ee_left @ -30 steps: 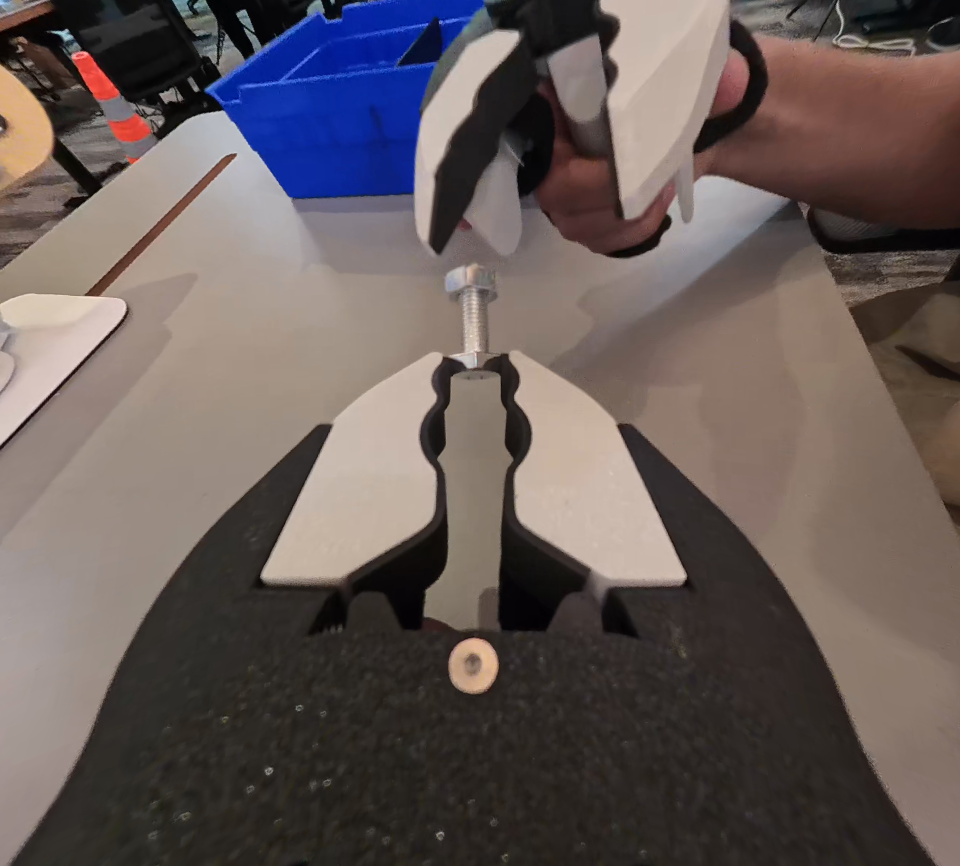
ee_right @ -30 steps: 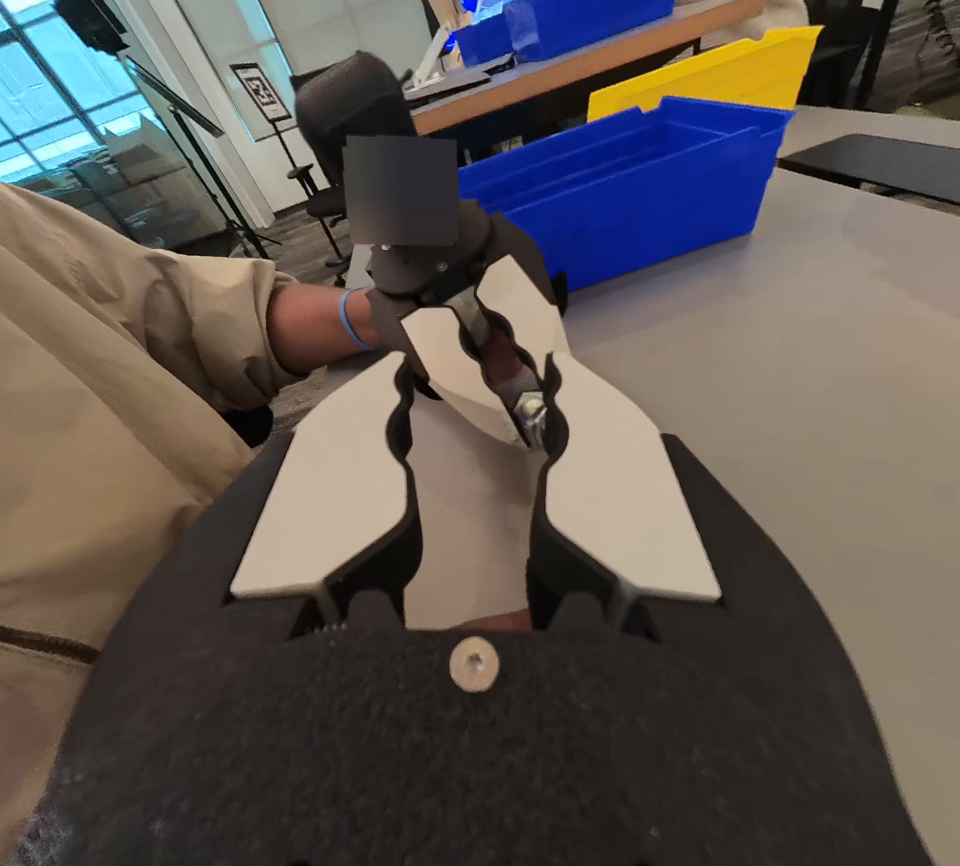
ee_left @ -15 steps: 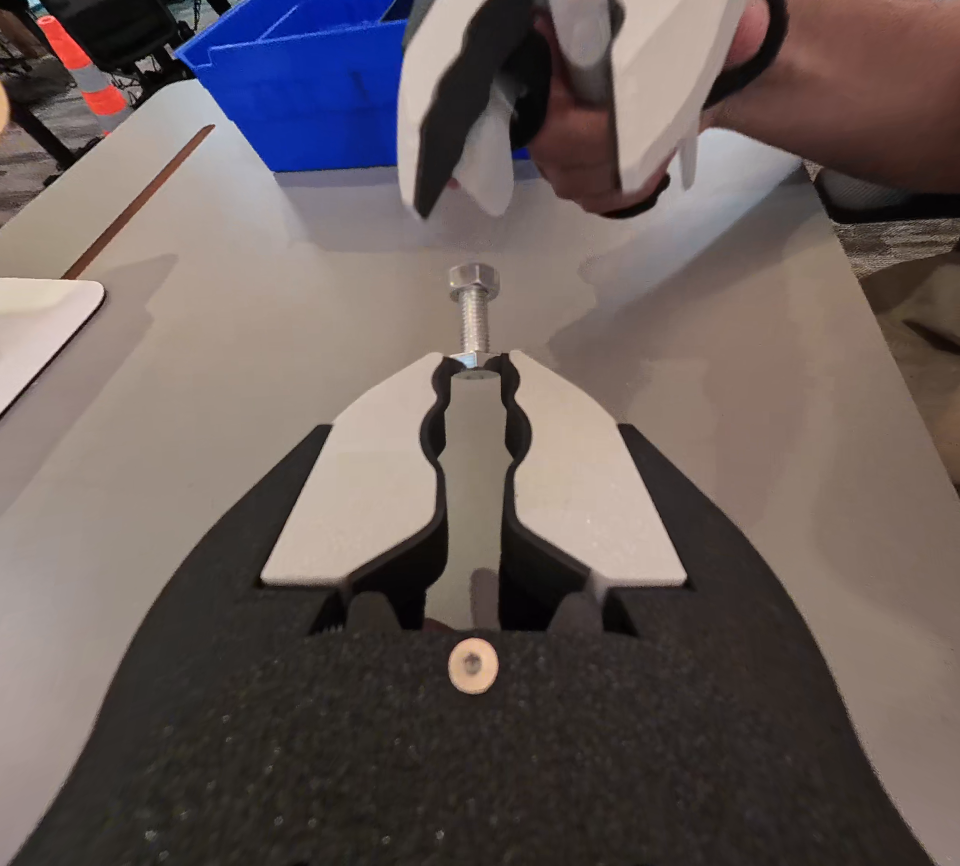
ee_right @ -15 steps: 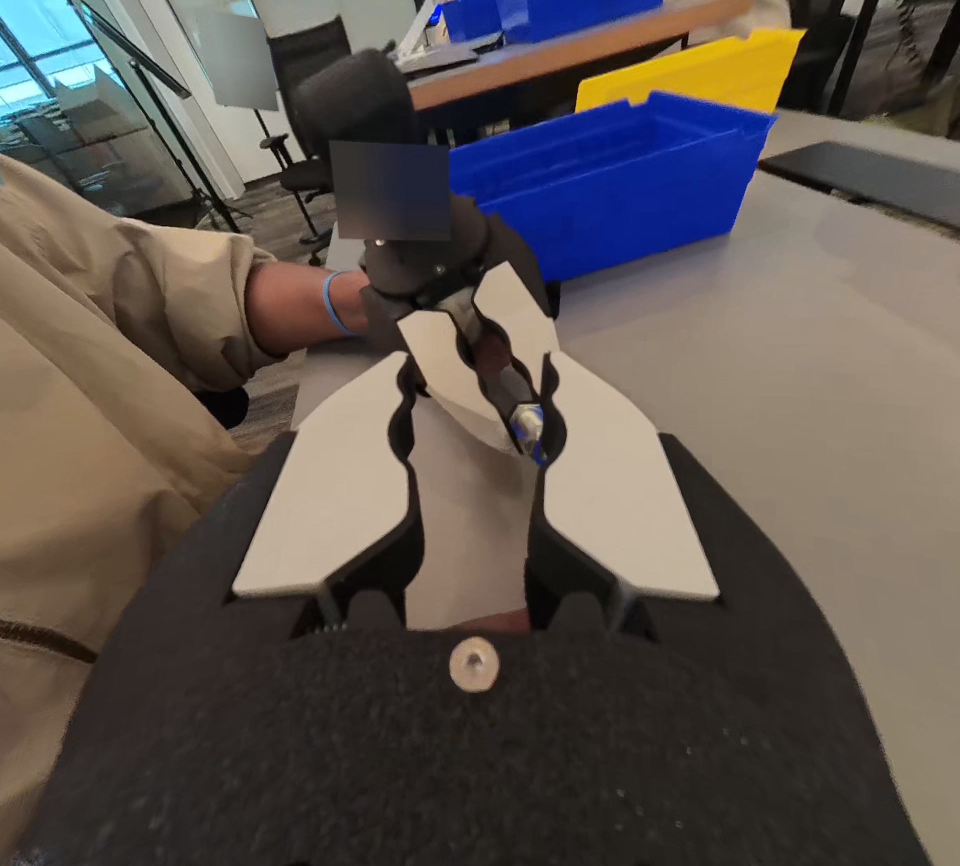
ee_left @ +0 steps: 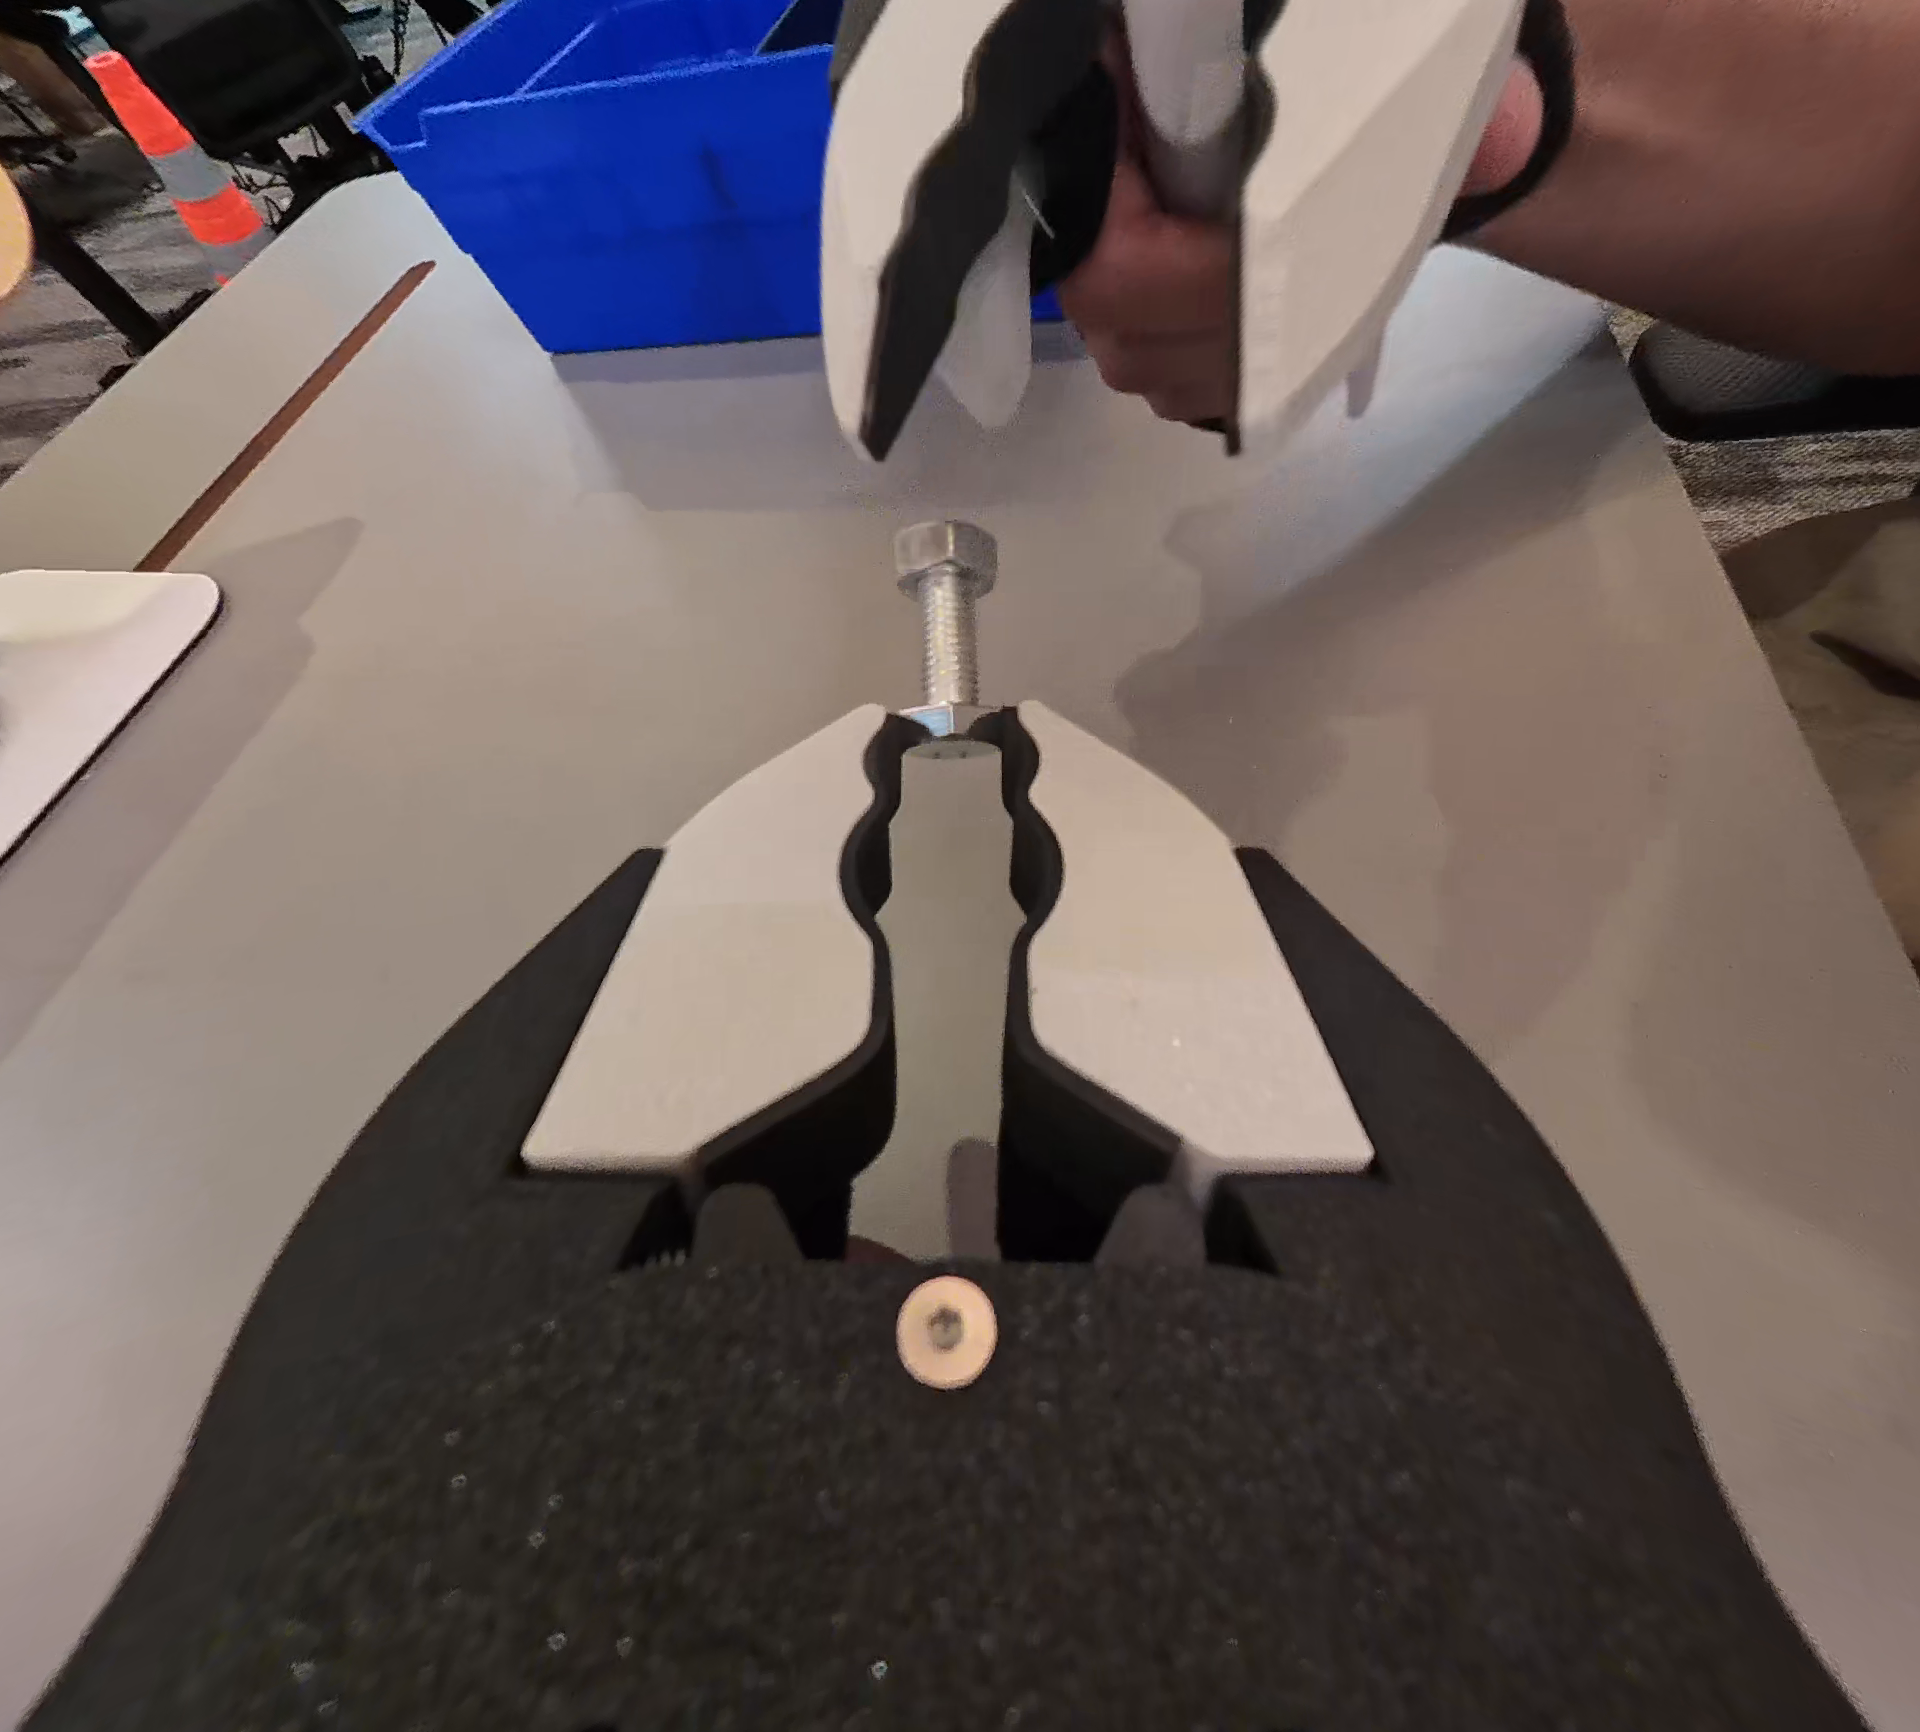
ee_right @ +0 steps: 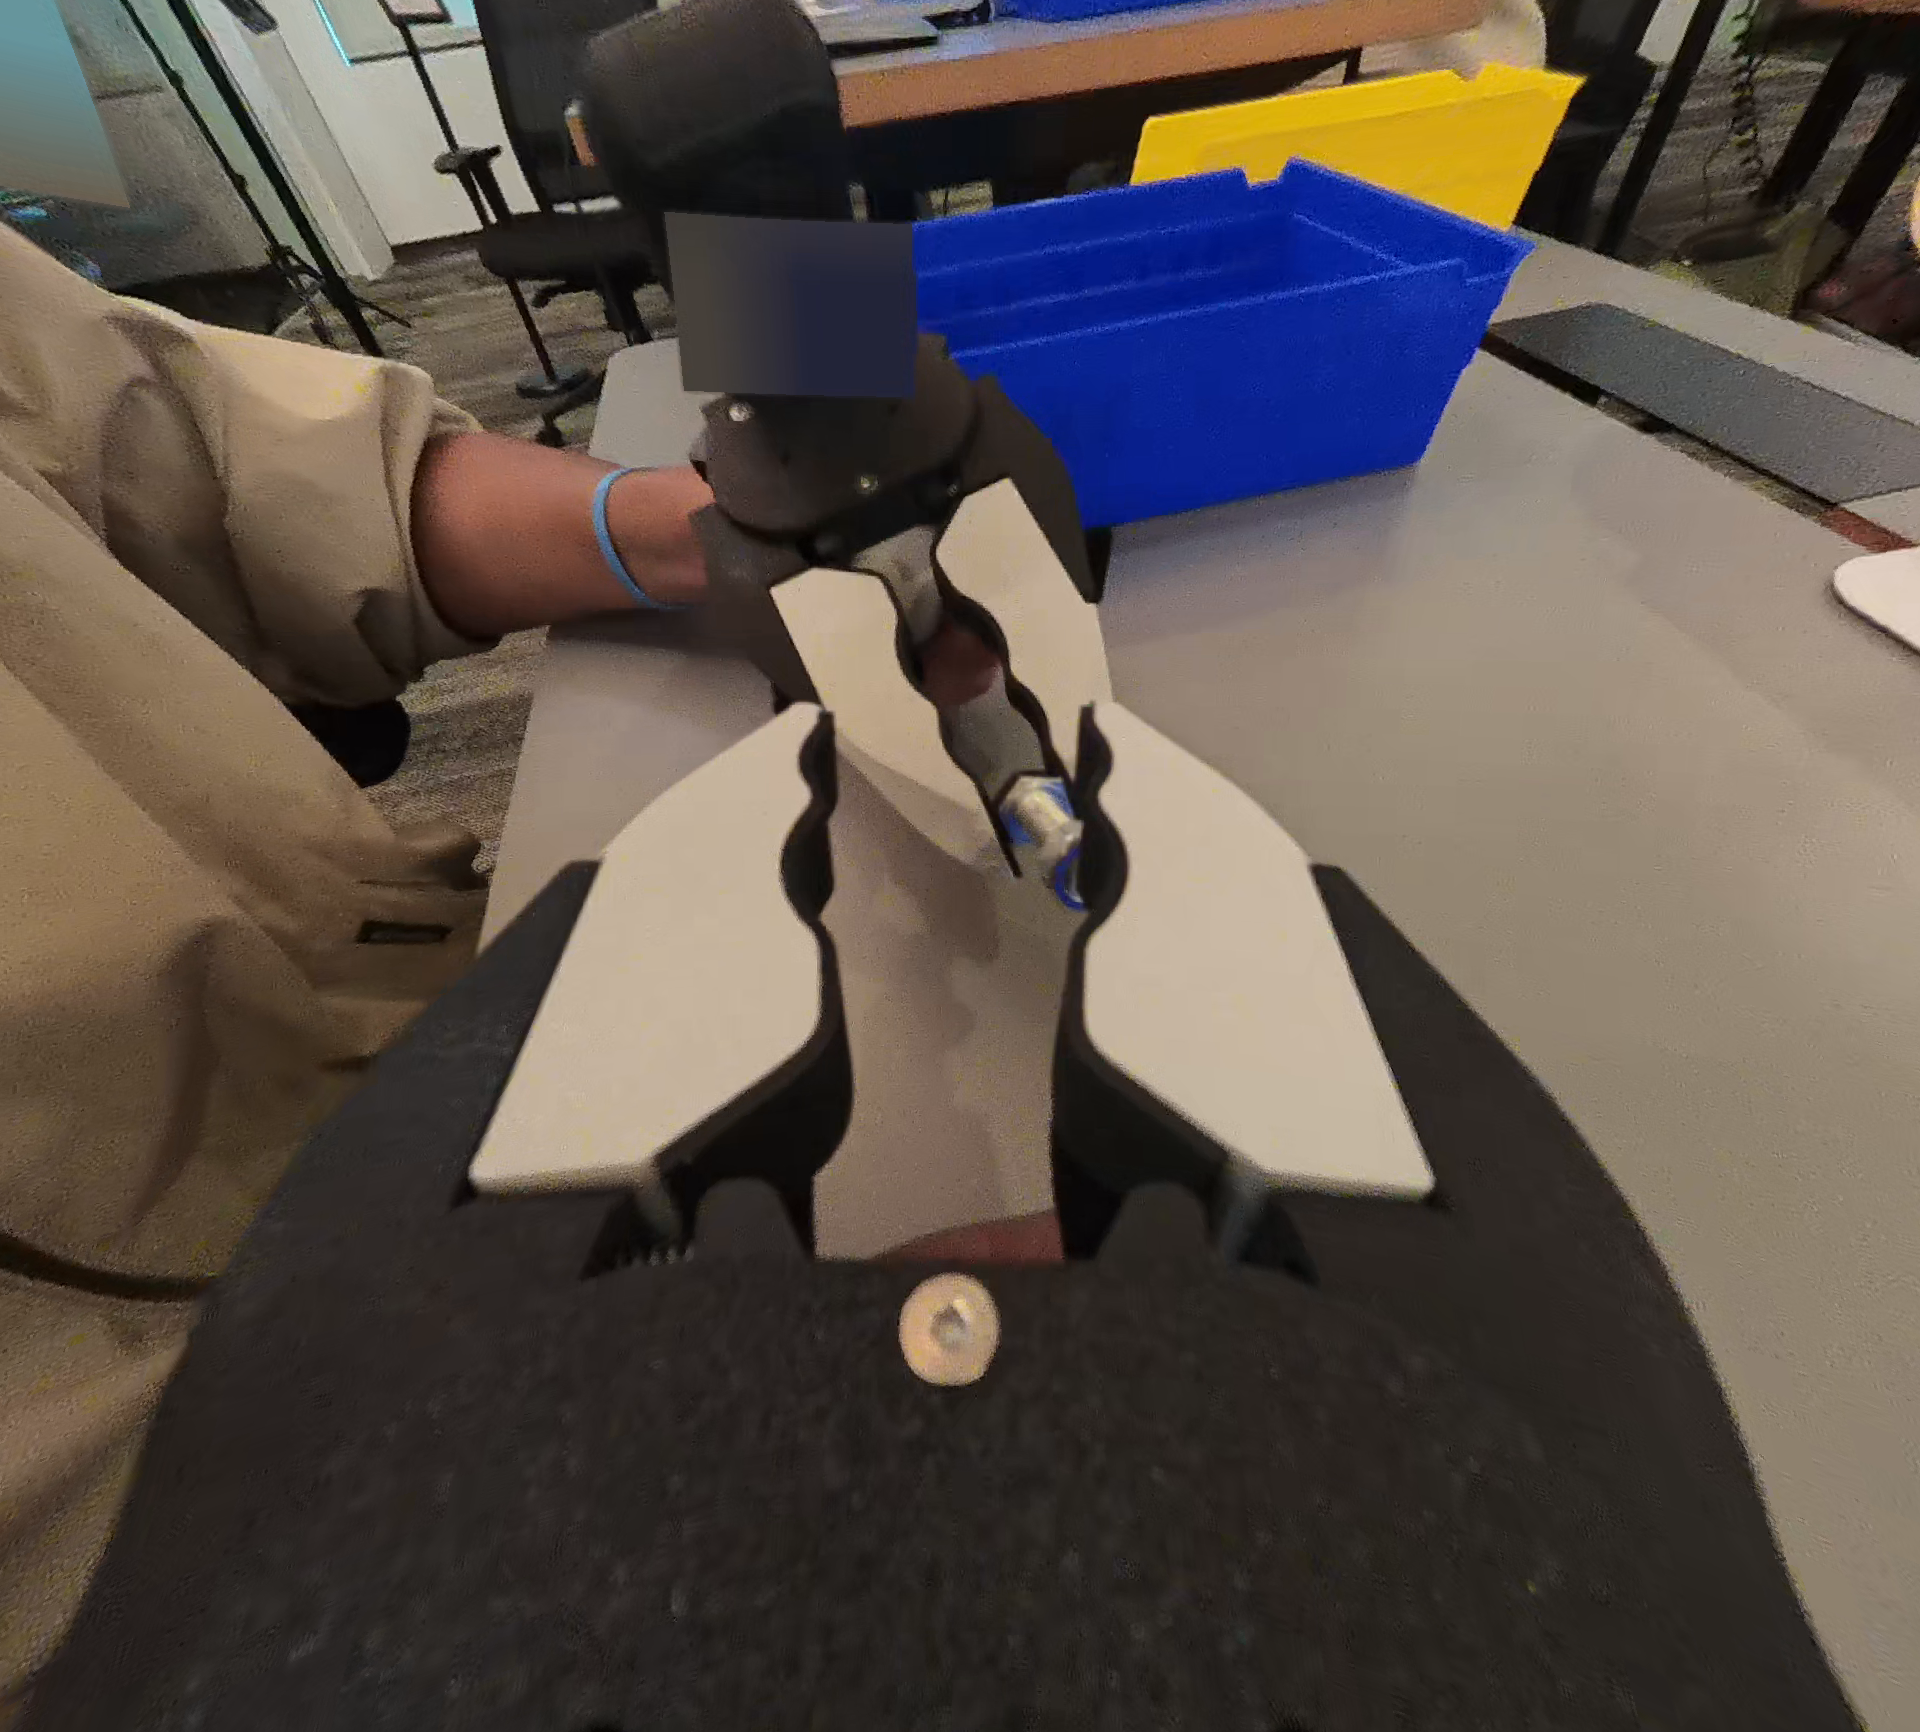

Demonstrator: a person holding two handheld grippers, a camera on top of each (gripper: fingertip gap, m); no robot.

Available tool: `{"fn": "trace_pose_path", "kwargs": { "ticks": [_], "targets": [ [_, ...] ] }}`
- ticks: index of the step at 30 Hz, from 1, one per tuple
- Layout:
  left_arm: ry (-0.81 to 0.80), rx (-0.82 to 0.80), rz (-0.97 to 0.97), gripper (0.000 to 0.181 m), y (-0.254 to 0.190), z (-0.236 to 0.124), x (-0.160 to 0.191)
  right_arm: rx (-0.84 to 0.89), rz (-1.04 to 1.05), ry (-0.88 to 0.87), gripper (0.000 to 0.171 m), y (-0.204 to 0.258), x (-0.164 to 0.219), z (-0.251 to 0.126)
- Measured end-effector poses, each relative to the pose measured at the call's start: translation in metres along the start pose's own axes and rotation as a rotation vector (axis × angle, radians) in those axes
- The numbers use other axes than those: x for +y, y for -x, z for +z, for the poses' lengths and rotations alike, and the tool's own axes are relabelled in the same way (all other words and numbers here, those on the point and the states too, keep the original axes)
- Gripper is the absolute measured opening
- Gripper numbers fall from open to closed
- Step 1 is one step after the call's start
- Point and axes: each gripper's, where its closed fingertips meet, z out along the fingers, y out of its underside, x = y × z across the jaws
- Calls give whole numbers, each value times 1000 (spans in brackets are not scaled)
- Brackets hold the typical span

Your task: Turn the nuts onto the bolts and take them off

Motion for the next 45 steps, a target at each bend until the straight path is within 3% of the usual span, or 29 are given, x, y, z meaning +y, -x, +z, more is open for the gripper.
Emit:
{"fn": "trace_pose_path", "kwargs": {
  "ticks": [7, 10, 11, 14, 21, 24, 28, 38, 45],
  "targets": [
    [-34, 12, -16, 18, 0, -4, -7, -3, 122, 204, 51, -14, 43, -1],
    [-25, 17, -15, 18, -1, -3, -4, -6, 50, 129, 59, -5, 26, 5],
    [-25, 17, -17, 18, -1, -2, -4, 0, 3, 86, 51, -3, 16, 5],
    [-7, 6, -4, 18, -1, -1, -1, 24, -44, 32, 49, -1, 2, -1],
    [-34, 21, -15, 18, -3, -3, -6, 16, 81, 231, 54, -16, 49, -3],
    [-28, 24, -16, 18, -3, -2, -5, -5, 31, 188, 60, -6, 37, 5],
    [-34, 20, -11, 18, -3, -3, -7, 34, -69, 59, 53, -2, 5, 0],
    [-142, 53, -60, 18, -5, -13, -24, 24, -12, 238, 55, -4, 33, -4],
    [-115, 64, -44, 18, -10, -9, -20, 68, -100, 76, 53, 0, 2, -5]
  ]
}}
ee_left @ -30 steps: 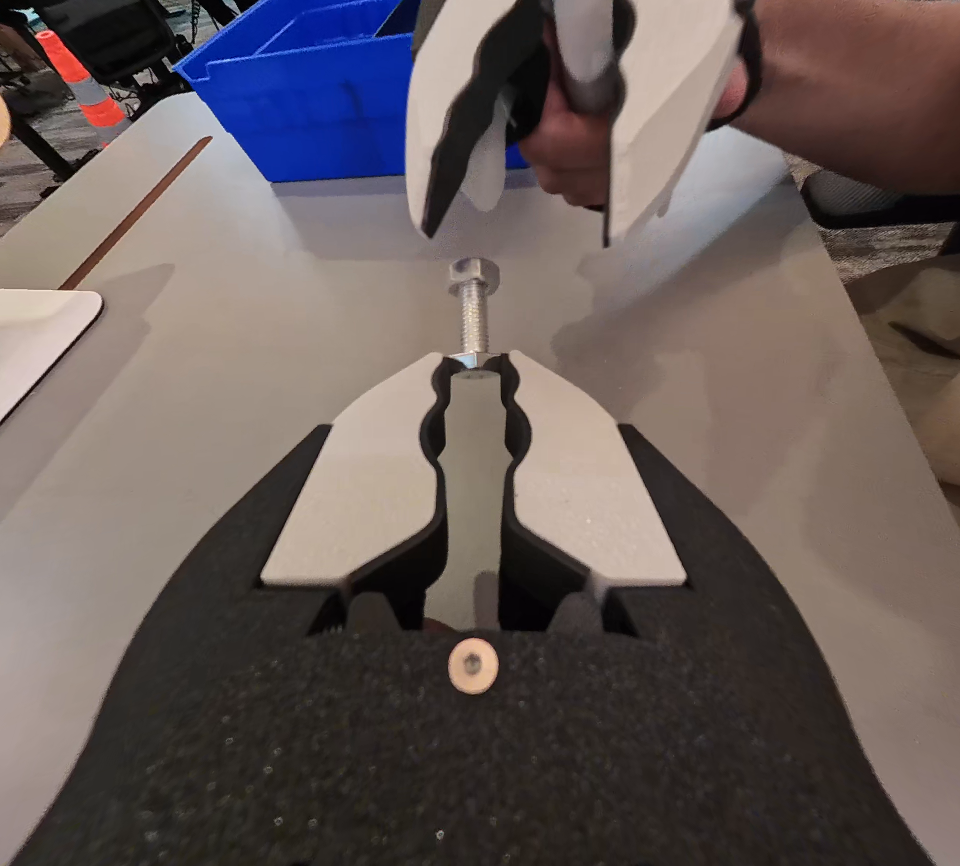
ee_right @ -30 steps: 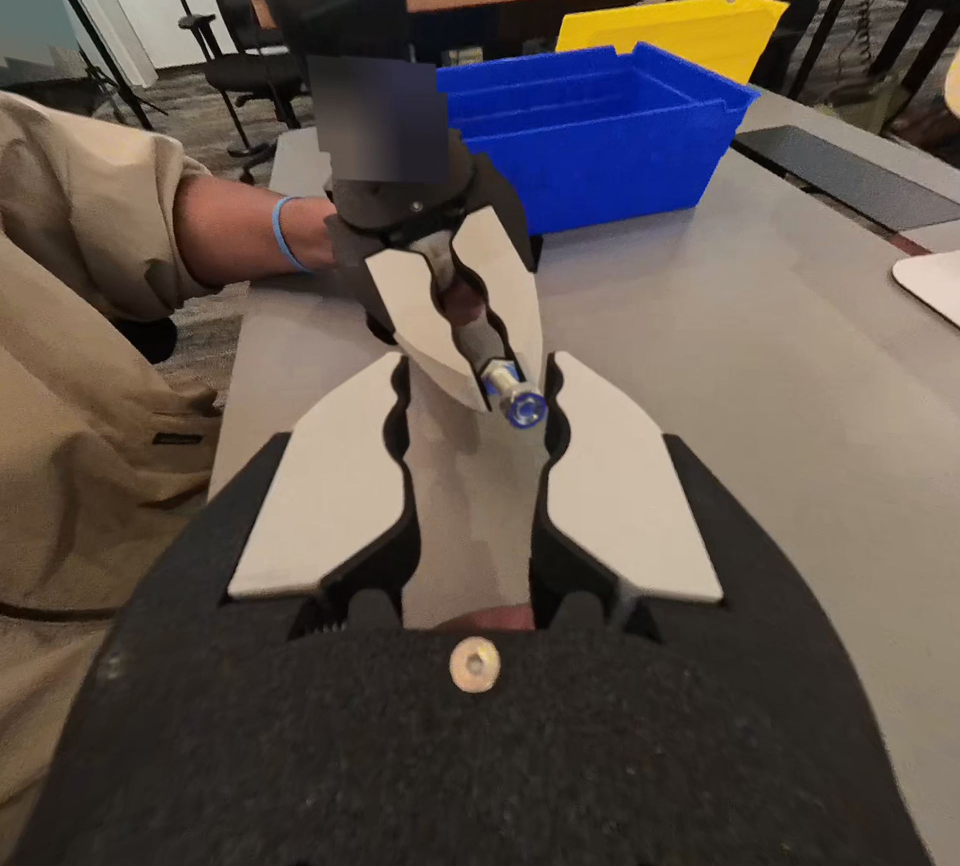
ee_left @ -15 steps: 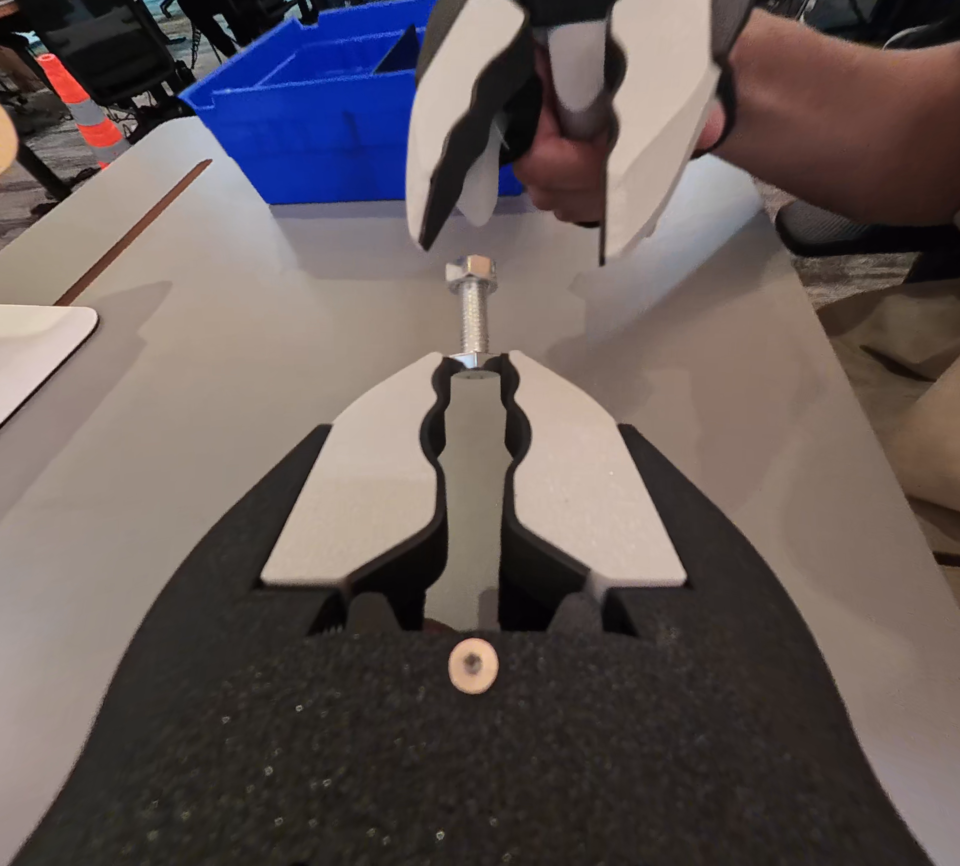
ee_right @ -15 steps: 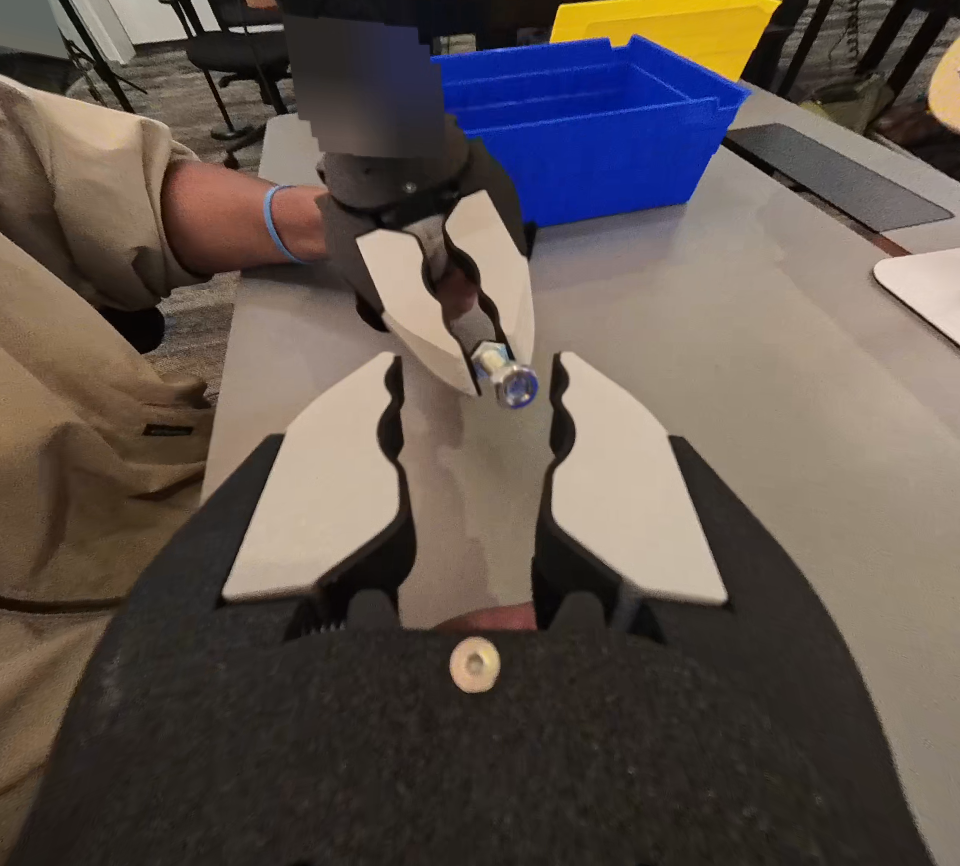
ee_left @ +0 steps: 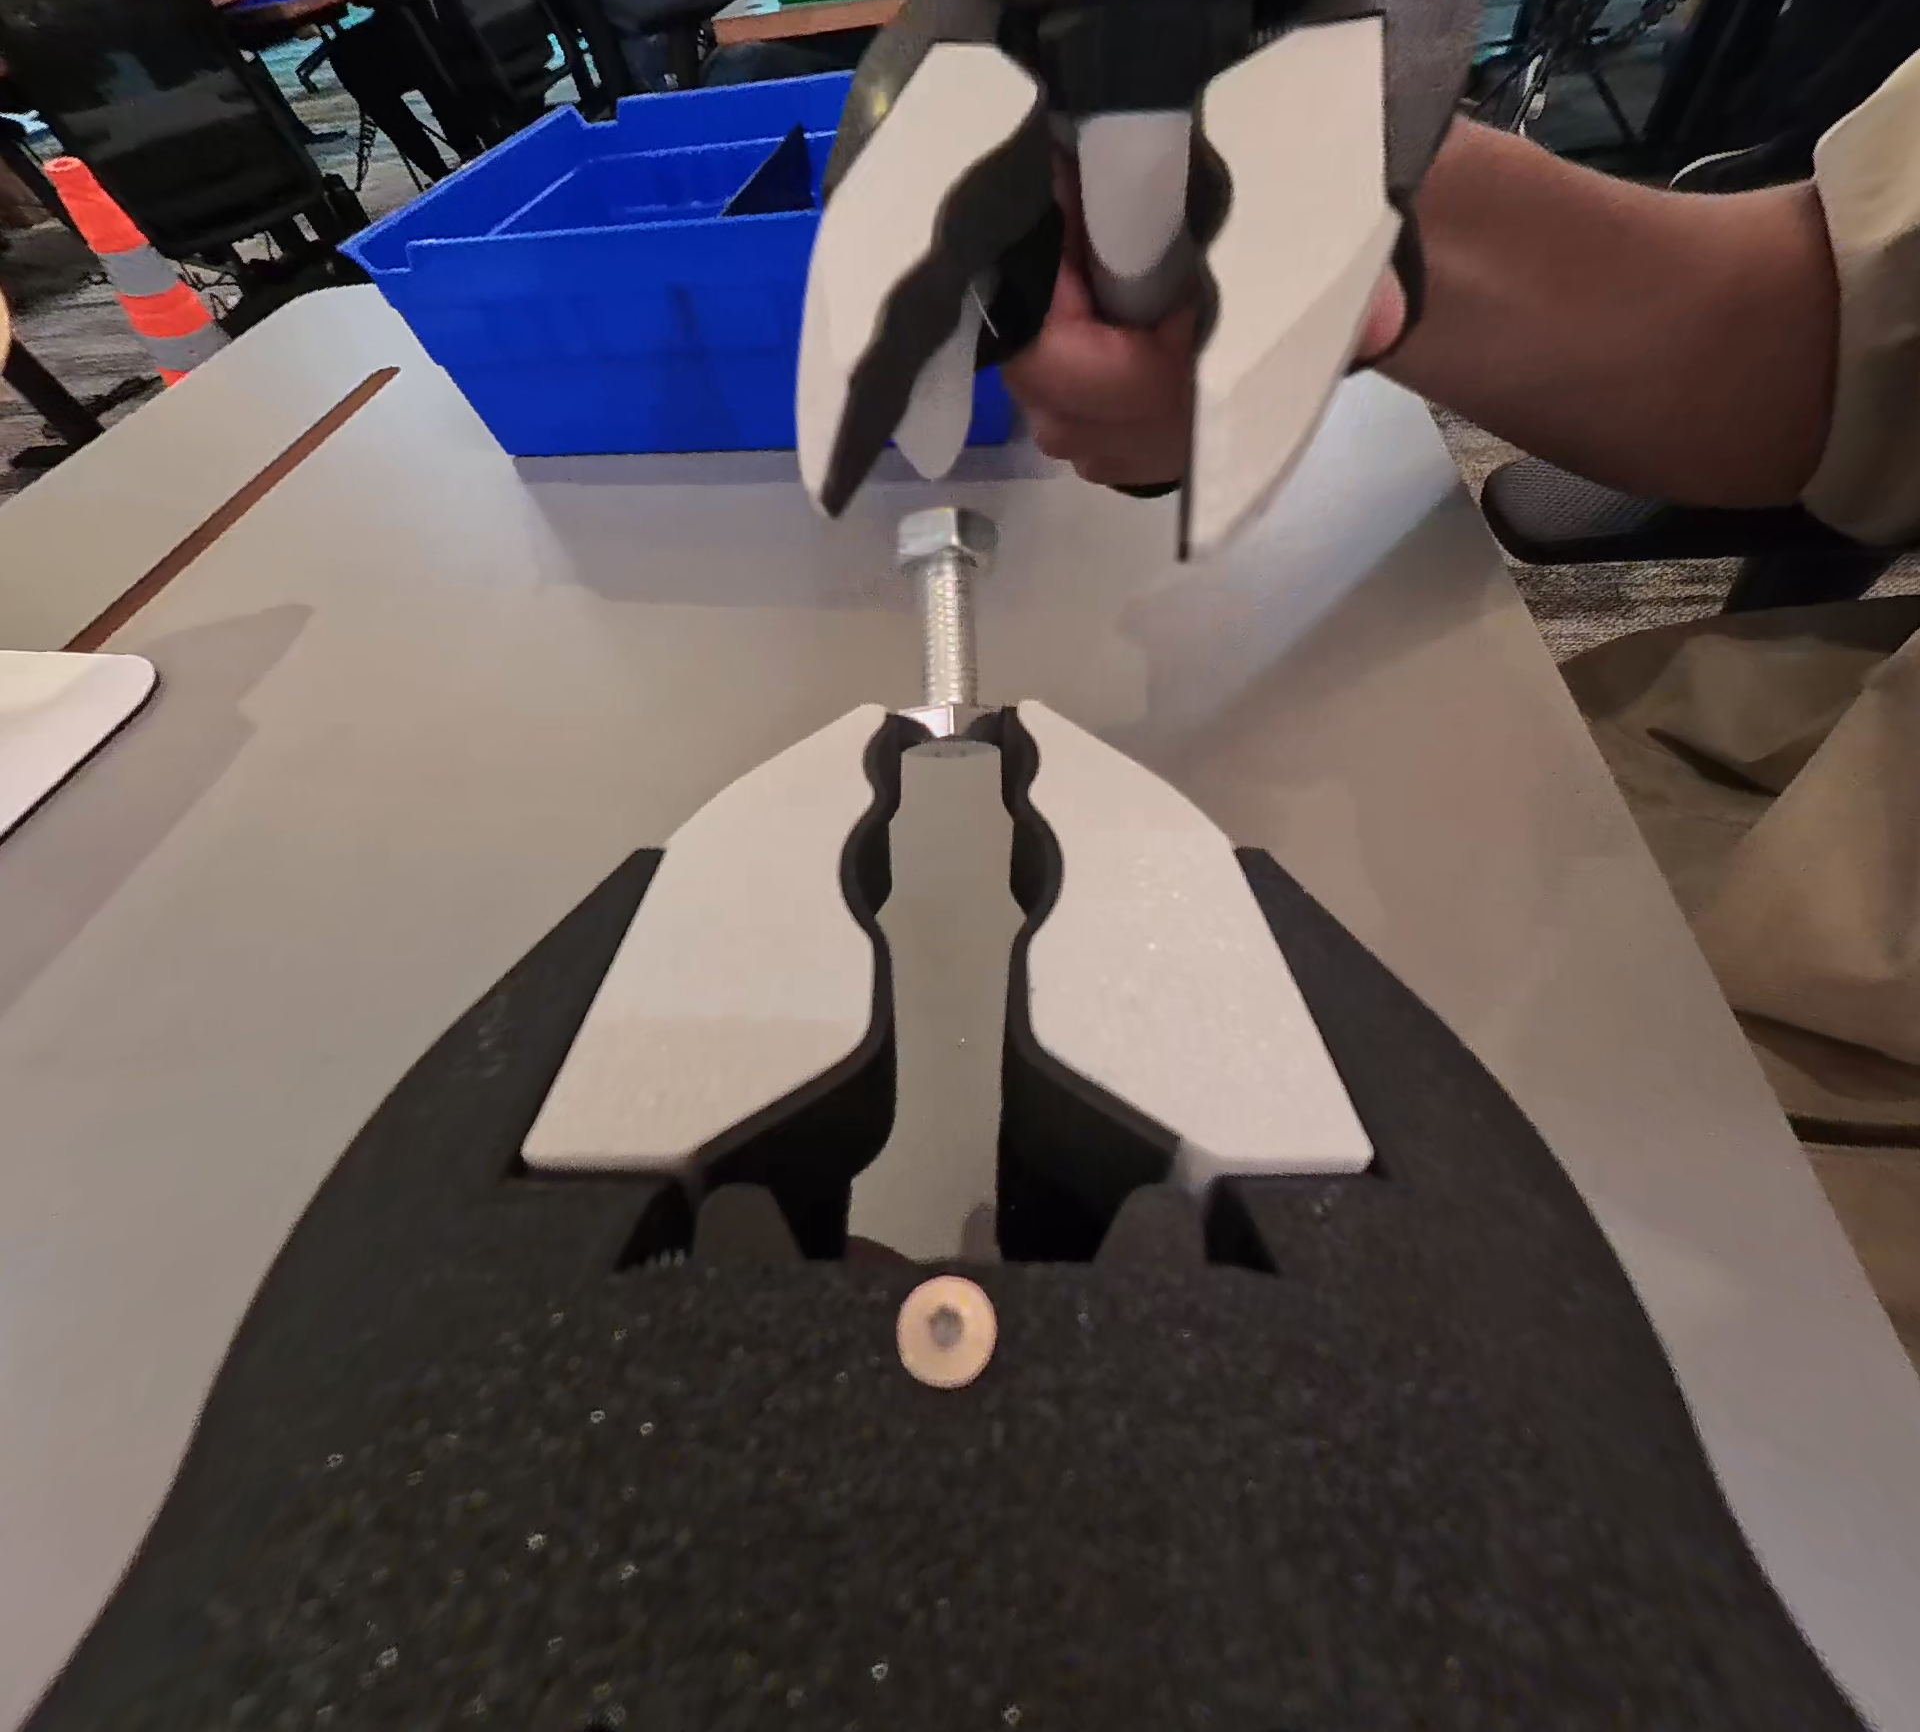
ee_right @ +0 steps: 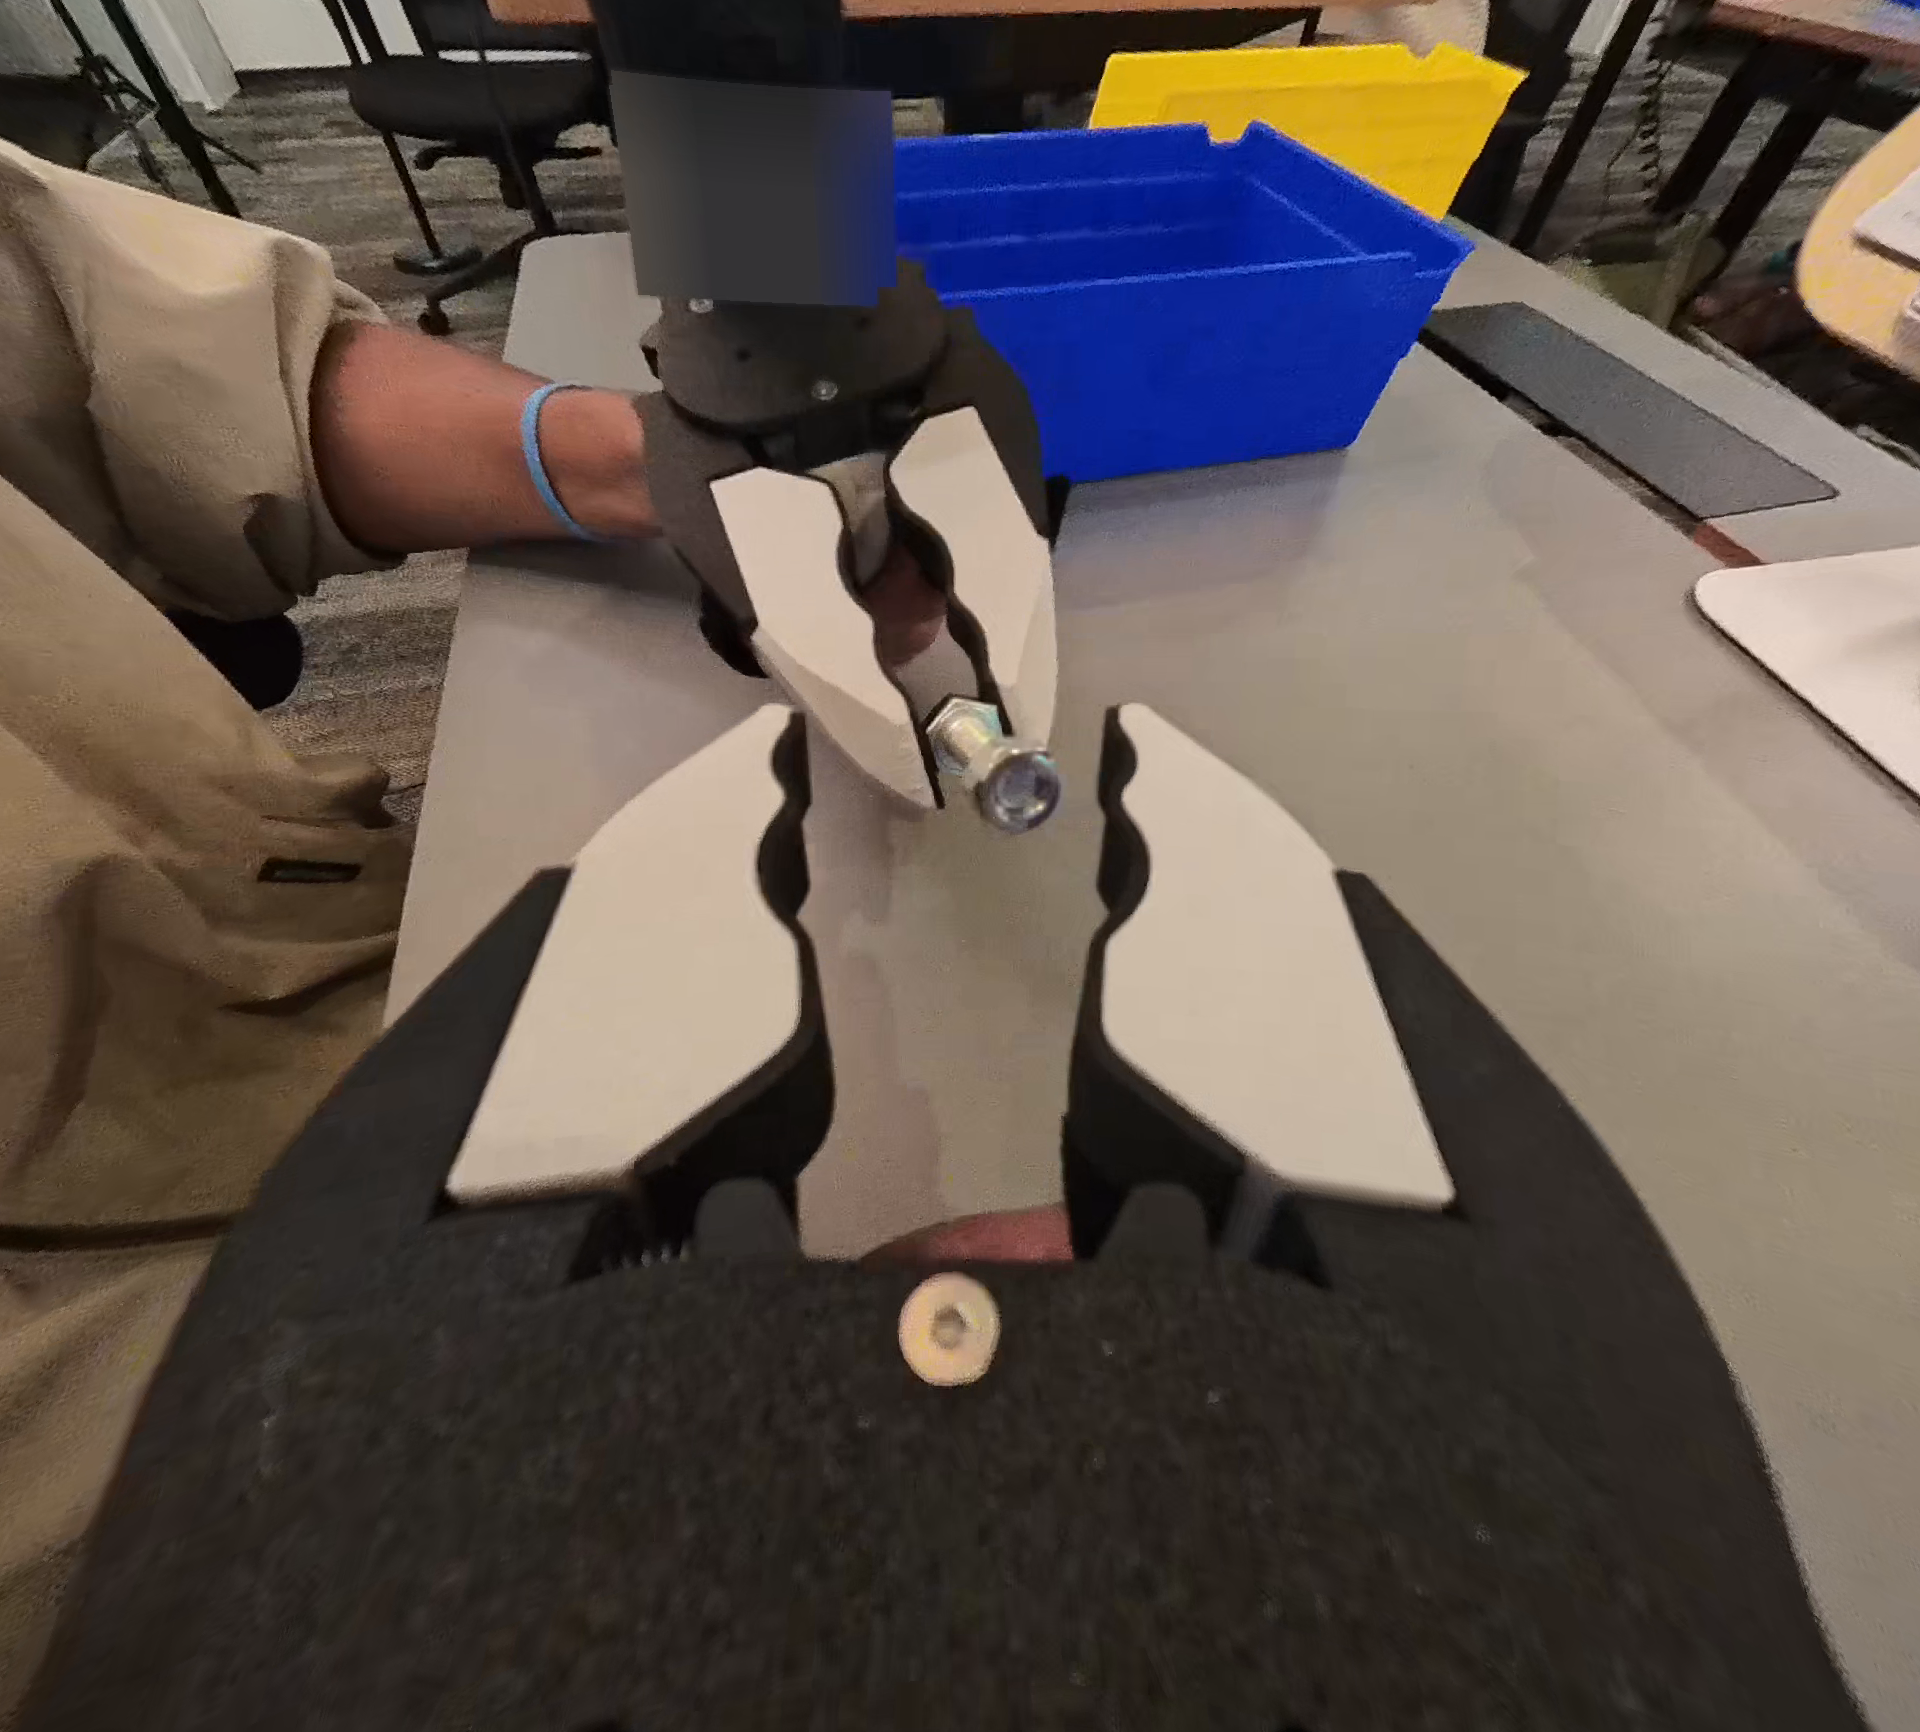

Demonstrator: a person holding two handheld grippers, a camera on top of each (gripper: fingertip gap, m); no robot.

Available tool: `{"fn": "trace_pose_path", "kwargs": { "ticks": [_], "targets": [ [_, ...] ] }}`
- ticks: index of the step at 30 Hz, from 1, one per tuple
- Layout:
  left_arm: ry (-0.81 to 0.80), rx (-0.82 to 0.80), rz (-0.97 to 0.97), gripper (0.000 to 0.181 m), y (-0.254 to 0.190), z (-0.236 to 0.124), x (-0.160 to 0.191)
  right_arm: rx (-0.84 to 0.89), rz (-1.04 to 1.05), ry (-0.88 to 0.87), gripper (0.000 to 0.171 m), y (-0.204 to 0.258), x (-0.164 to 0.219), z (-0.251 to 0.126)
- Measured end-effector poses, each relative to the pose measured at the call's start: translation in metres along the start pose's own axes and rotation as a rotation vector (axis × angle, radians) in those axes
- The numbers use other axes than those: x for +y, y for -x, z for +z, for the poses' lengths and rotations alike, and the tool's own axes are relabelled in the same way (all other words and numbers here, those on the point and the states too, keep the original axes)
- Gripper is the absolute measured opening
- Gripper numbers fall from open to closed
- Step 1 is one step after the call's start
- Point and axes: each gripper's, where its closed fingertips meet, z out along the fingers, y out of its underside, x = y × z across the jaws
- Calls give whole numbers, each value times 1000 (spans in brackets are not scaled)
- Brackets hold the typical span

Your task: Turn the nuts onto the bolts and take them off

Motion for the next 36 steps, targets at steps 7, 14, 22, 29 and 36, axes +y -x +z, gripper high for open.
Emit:
{"fn": "trace_pose_path", "kwargs": {
  "ticks": [7, 14, 22, 29, 36],
  "targets": [
    [3, 5, -8, 18, 0, 1, 1, -61, 53, 134, 53, 3, 26, 0],
    [5, 5, -5, 18, -1, 1, 1, -9, 17, 44, 52, -2, 7, -5],
    [9, 11, -6, 18, -2, 2, 2, -55, 22, 91, 54, 6, 15, -2],
    [-2, 7, -8, 18, -1, 0, 0, 6, 53, 82, 54, -9, 16, -10],
    [9, 9, -6, 18, -2, 2, 3, -61, 52, 96, 54, 5, 17, 0]
  ]
}}
